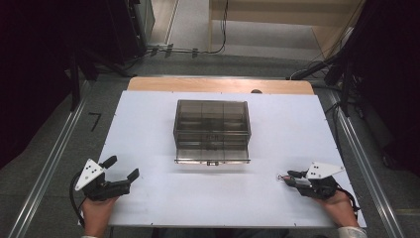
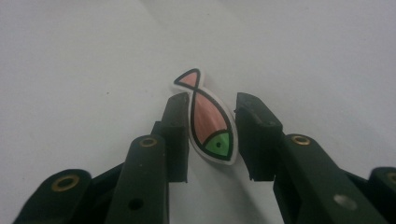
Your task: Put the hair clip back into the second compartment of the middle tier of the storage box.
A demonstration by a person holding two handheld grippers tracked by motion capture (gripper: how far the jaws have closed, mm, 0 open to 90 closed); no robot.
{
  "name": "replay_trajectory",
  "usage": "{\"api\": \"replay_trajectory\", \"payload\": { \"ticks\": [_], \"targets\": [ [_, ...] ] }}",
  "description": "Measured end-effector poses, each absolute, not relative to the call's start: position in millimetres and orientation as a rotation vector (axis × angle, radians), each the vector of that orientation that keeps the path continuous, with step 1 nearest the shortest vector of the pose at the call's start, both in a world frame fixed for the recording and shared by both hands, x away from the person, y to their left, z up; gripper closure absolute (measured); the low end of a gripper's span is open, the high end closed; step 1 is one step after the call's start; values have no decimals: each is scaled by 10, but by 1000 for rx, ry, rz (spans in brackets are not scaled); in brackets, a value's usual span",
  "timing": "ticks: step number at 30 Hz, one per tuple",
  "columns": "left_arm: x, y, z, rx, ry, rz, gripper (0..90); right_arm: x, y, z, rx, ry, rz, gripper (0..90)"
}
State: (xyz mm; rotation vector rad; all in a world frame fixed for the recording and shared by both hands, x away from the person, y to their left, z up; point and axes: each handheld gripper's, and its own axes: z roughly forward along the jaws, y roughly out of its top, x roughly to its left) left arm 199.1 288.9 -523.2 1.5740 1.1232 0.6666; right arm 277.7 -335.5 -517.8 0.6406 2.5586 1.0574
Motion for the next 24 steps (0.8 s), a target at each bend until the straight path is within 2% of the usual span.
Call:
{"api": "replay_trajectory", "payload": {
  "ticks": [7,10,24],
  "targets": [
    [1992,2890,-5233,1574,1123,666,33,2755,-3355,-5172,635,2557,1055,676],
    [1992,2892,-5232,1573,1124,664,32,2734,-3377,-5150,620,2541,1079,751],
    [1990,2890,-5232,1574,1121,667,32,2675,-3334,-5179,568,2583,1055,832]
  ]
}}
